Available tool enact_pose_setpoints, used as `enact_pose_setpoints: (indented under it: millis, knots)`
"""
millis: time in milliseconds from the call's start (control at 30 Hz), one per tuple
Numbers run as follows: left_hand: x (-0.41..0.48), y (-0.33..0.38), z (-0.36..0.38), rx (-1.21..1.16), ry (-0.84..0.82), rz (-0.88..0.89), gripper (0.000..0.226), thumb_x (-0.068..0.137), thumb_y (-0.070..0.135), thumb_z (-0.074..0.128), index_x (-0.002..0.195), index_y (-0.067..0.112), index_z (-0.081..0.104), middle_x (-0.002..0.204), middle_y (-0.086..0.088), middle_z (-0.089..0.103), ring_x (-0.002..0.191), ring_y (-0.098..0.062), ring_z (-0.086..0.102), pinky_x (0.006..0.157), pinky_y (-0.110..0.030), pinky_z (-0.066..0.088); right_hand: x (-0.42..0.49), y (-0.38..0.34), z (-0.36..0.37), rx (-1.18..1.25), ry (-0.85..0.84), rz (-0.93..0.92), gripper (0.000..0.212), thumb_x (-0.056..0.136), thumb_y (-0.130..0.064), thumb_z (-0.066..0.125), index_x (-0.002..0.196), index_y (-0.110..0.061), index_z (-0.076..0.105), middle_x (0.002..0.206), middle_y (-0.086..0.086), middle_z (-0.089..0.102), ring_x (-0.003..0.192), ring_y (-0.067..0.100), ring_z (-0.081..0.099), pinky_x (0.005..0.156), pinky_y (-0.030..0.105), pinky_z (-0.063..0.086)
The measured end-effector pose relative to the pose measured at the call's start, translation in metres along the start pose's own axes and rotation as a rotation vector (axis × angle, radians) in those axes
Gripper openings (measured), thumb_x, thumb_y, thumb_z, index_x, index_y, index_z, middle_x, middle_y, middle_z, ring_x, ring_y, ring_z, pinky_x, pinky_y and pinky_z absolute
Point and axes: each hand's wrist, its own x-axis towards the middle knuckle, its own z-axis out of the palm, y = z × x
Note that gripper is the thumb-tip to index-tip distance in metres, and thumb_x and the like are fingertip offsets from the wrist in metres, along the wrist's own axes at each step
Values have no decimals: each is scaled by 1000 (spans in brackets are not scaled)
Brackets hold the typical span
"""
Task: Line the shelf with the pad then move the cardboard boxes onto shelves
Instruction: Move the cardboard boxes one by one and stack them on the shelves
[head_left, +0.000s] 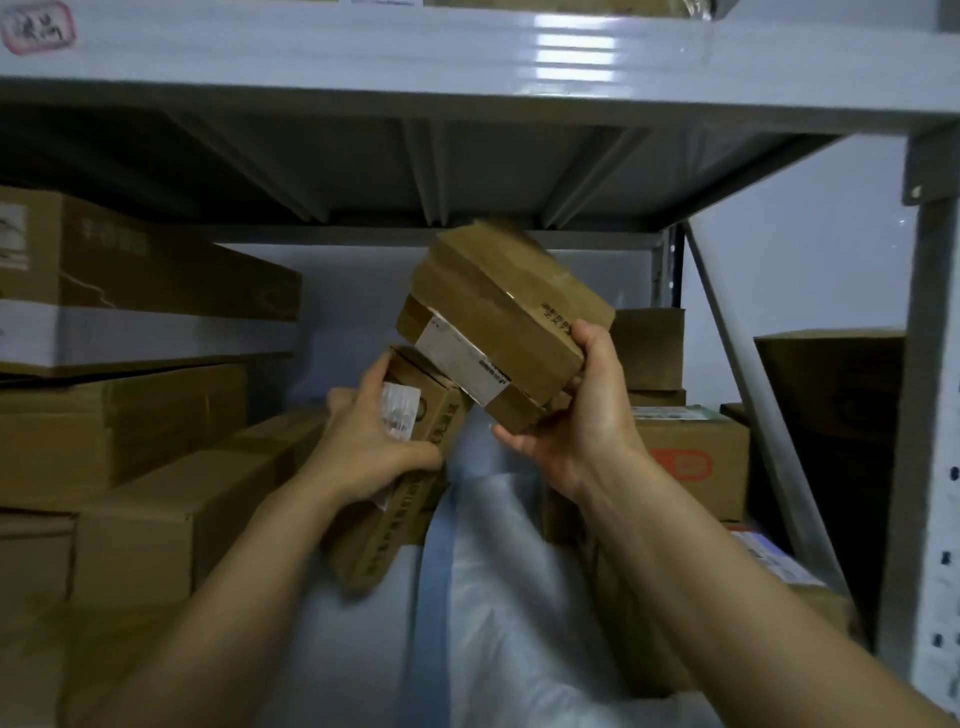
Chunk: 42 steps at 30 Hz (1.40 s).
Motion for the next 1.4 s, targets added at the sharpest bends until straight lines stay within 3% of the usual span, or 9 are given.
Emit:
enact_pose_setpoints:
  millis: [367,700,933,1000,1067,1133,1200,1233,1400]
  knots:
    - [41,111,67,285,-261,227,81,44,65,72,121,48,50,118,3,46,105,-24,51,95,-46,46,-21,-95,-82,42,207,-157,41,83,-53,49,107,-23,63,108,11,66,100,32,63,85,47,50]
    - [51,190,122,304,-574,263,44,78,20,75,113,35,54,102,16,55,106,-16,52,88,-27,40,-27,-126,-141,-40,238,-179,35,86,-53,44,97,-26,64,105,12,68,100,33,62,94,51,43]
    - [37,212,122,770,-661,496,48,95,25,53,138,8,38,143,-12,40,130,-27,40,95,-23,33,-24,-124,-159,-137,209,-190,35,89,-53,38,93,-27,61,84,9,70,80,28,64,72,38,43]
    - [26,213,122,657,-653,449,18,99,20,43,109,7,52,116,-11,52,106,-24,52,86,-18,41,-22,-121,-162,-154,212,-173,35,89,-52,39,93,-25,60,82,9,69,78,29,64,70,38,43]
    - [3,220,118,335,-603,439,32,101,12,36,70,15,40,77,4,38,65,-8,37,50,-6,36,-21,-118,-165,-165,220,-152,33,88,-52,41,95,-25,60,84,9,68,80,30,64,69,39,44]
    - [9,213,125,326,-489,468,33,100,9,38,68,18,37,74,9,34,61,-4,32,42,-5,36,-20,-115,-168,-154,223,-130,33,86,-52,42,95,-26,60,86,9,68,85,32,65,70,40,44]
    - [25,189,134,433,-519,465,19,90,15,61,97,22,46,96,10,43,88,-4,43,69,-5,38,-20,-114,-170,-139,217,-111,34,86,-53,42,97,-26,60,89,10,68,89,33,65,73,42,45]
    - [31,182,133,381,-526,385,41,81,21,73,113,26,47,109,8,45,103,-7,44,87,-14,38,-21,-113,-170,-141,210,-110,35,86,-53,41,98,-26,59,90,10,68,90,34,64,74,43,45]
    - [33,158,118,376,-191,484,21,80,36,69,94,23,60,109,1,60,112,-28,55,97,-36,43,-32,-110,-171,-116,184,-92,32,86,-50,41,95,-26,59,89,10,65,89,34,62,73,42,46]
